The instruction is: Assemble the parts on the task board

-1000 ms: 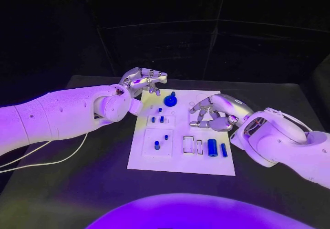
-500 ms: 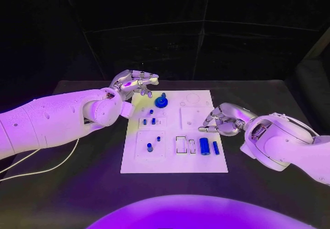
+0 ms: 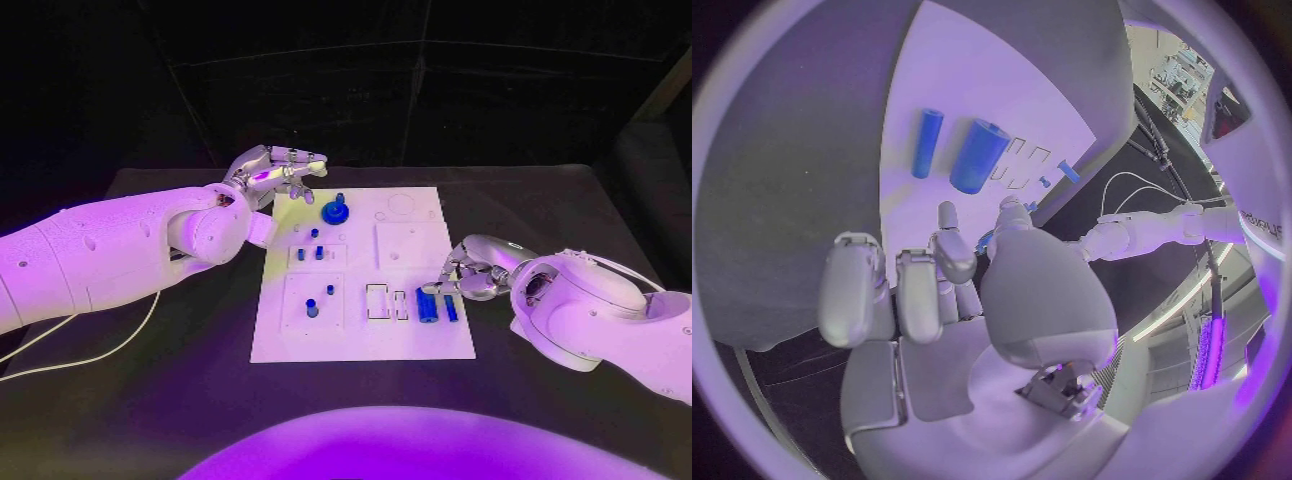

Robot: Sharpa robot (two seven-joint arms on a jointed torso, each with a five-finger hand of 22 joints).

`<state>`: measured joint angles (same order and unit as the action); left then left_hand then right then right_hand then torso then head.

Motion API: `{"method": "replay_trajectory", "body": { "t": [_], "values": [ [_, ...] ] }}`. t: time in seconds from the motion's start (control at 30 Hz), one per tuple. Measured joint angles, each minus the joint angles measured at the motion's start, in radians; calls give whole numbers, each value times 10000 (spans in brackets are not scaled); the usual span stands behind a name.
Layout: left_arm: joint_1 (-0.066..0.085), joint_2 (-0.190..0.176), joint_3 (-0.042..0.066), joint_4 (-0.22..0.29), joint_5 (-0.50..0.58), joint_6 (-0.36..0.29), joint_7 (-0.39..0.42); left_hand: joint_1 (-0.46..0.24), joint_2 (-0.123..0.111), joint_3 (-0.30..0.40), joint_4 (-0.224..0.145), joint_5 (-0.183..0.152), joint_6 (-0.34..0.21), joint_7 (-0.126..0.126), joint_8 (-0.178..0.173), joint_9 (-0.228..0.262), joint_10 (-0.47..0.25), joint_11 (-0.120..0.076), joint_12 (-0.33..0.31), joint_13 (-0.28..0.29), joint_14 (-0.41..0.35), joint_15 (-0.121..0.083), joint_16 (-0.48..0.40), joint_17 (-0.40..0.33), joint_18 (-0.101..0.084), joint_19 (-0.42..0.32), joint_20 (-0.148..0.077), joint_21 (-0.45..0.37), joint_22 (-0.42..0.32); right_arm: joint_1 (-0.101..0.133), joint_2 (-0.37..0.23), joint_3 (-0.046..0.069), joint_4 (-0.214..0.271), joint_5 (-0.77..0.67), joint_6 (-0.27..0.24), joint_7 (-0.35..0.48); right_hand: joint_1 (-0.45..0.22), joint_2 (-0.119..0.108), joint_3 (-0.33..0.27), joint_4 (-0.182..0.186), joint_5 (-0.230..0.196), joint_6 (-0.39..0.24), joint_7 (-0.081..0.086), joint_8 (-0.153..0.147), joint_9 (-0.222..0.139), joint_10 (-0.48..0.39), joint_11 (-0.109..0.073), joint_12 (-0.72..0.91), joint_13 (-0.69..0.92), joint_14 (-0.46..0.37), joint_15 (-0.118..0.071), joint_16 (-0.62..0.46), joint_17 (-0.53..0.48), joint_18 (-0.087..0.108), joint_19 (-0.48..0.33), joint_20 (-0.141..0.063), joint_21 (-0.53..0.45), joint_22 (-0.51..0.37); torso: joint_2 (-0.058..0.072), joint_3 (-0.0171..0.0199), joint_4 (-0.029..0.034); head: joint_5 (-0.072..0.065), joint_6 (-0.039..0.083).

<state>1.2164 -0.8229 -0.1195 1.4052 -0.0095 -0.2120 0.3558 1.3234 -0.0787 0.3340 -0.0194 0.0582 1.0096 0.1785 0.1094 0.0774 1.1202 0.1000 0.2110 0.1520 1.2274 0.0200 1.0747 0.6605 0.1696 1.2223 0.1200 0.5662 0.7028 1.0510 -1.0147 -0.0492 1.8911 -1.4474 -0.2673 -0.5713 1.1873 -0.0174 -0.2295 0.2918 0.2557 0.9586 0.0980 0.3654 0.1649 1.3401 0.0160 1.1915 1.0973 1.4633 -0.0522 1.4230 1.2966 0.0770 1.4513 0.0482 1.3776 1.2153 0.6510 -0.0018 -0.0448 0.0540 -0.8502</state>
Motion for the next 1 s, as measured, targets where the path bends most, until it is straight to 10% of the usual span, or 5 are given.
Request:
{"method": "replay_trajectory", "body": {
  "t": [1.0],
  "values": [
    [0, 4, -5, -10, 0, 27, -18, 0, 0, 1, 0, 0, 0, 0, 0, 0, -36, 37, 57, -1, 0, 0, 0, -16, -1, 0, 0, 0, -11, -419, 993, -5, -659, -681, 594, -567, 428, 256, -2, -81, 707, -266, -49, 405, 338, 105, -35, 197, 594, 36, -35, 80, 109, 2, -1, 0, 41, 147, 8, 0, 0, 56, -89]
  ]
}}
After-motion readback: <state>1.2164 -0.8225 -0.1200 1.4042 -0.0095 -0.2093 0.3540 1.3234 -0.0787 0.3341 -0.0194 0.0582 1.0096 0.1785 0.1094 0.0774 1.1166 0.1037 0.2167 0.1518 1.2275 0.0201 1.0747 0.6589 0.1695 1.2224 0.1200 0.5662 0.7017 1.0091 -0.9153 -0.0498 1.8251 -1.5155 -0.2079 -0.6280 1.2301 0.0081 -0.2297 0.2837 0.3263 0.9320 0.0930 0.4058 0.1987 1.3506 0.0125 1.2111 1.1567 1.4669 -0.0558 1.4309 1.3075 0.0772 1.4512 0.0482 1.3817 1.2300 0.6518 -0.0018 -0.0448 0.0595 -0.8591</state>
